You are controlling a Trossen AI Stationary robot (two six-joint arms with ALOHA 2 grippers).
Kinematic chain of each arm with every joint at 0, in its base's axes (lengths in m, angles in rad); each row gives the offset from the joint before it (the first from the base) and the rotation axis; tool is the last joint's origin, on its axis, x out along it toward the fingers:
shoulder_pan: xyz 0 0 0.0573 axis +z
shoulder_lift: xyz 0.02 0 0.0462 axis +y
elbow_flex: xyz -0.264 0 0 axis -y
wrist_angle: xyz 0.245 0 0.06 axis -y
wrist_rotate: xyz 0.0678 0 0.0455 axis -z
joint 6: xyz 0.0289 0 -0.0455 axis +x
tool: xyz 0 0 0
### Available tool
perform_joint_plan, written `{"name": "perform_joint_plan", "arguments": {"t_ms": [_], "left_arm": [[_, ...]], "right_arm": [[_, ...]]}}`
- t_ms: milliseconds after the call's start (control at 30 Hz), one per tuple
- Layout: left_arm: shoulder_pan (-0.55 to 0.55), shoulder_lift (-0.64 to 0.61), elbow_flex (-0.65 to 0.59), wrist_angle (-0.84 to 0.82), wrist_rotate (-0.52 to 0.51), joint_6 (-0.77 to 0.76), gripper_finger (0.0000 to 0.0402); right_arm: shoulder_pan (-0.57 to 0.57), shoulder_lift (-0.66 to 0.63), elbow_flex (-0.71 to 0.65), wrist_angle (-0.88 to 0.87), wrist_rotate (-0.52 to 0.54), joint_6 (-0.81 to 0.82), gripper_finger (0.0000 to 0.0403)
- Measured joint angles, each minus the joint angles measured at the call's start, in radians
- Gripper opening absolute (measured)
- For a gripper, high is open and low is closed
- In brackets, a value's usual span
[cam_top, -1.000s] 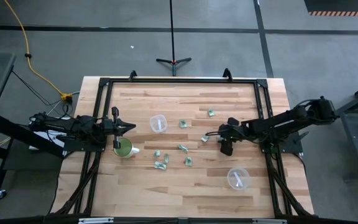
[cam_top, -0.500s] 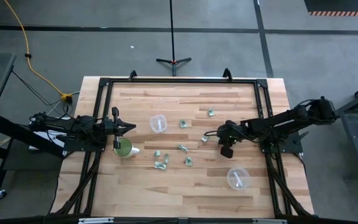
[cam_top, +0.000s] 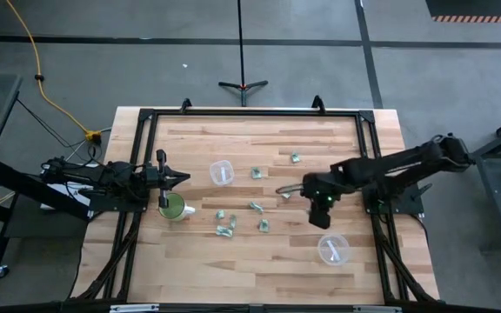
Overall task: Pick and place items into bin
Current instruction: Put the green stevia packet into the bottom transparent bin
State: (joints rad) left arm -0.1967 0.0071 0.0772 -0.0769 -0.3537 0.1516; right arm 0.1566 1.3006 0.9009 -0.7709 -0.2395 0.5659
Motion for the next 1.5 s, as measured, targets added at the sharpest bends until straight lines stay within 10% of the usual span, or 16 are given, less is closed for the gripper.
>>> {"name": "perform_joint_plan", "arguments": {"t_ms": [700, 1033, 1333, 1500], "left_arm": [[0.000, 0.000, 0.000, 0.006, 0.000, 0.003, 0.0051], [0.000, 0.000, 0.000, 0.006, 0.001, 0.002, 0.0051], [0.000, 0.000, 0.000, -0.005, 0.001, -0.033, 0.0051], [0.000, 0.000, 0.000, -0.005, 0.001, -0.034, 0.0051]], "right_arm": [[0.539, 0.097, 0.065, -0.086, 0.068, 0.612, 0.0030], [0.538, 0.172, 0.065, -0.108, 0.126, 0.613, 0.0043], [0.468, 0.172, 0.065, -0.131, 0.136, 0.587, 0.0154], [0.371, 0.172, 0.065, -0.091, 0.433, 0.434, 0.0204]]}}
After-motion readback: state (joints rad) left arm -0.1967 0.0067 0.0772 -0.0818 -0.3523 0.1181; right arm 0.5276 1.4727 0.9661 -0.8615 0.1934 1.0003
